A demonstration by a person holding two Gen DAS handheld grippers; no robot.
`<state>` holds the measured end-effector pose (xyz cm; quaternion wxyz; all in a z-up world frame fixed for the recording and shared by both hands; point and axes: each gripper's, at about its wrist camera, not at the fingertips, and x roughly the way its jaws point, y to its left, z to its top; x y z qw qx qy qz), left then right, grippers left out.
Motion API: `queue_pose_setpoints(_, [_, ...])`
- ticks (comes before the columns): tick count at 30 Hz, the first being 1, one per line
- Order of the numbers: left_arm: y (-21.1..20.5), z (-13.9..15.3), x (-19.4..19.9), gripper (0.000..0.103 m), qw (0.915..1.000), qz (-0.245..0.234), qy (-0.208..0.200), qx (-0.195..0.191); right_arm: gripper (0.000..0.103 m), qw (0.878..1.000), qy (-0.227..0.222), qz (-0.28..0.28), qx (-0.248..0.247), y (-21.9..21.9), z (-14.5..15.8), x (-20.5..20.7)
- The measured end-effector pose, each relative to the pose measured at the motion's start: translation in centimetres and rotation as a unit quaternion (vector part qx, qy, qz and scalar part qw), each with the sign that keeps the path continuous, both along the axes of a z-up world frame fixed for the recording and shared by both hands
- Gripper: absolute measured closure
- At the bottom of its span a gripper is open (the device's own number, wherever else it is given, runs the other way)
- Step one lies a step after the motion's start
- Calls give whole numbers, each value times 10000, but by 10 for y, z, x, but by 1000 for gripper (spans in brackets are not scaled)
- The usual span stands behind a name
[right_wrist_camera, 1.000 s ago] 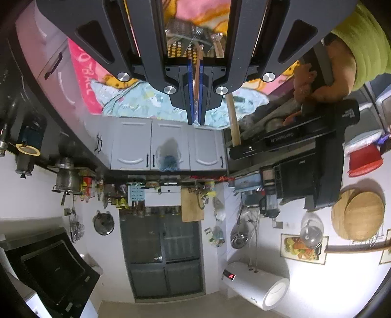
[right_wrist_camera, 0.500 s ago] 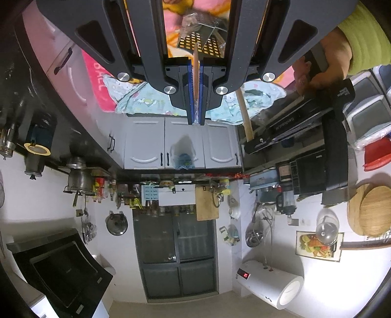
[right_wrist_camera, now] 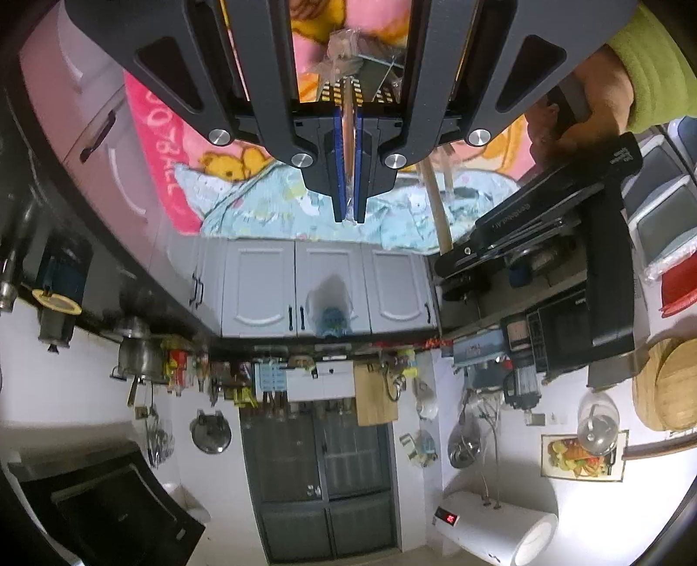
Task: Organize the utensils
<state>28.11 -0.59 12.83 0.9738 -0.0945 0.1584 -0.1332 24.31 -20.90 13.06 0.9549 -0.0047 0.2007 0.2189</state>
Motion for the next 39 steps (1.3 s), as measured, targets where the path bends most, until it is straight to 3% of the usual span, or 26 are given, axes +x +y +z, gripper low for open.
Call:
queue_pose_setpoints(2, [0,-4,0,91,10000,-27,87,22,96,9999,102,-11,-52,3,-8,4])
queue_pose_setpoints(4, [1,-7,-1,79,9999,-49,142,27,74,9998,208,-17,-55,3,-14,6])
queue_pose_setpoints(5, [3,-7,-2,73,9998,-72,163,15,69,9997,229,-19,-43,3,-16,6])
queue_pose_setpoints(9, [8,-6,-10,53,9997,-77,224,-30,61,9996,279,-50,37,-2,-21,2])
queue_pose_setpoints(13, [18,-1,-24,22,9997,-6,199,-138,48,9998,185,-97,62,-8,-21,-10])
queue_pose_setpoints(15, [24,2,-33,13,9996,36,180,-198,45,9998,131,-123,91,-11,-20,-17])
queue_pose_setpoints(20, [39,8,-54,11,9989,192,227,-370,30,9998,-16,-167,80,-21,-19,-37])
queue_pose_setpoints(28, [51,3,-86,11,9981,284,436,-322,7,9992,-276,-292,83,-29,-24,-74])
queue_pose_setpoints(39, [47,-37,-128,11,9963,313,797,-27,7,9986,-338,-382,117,-29,-47,-114])
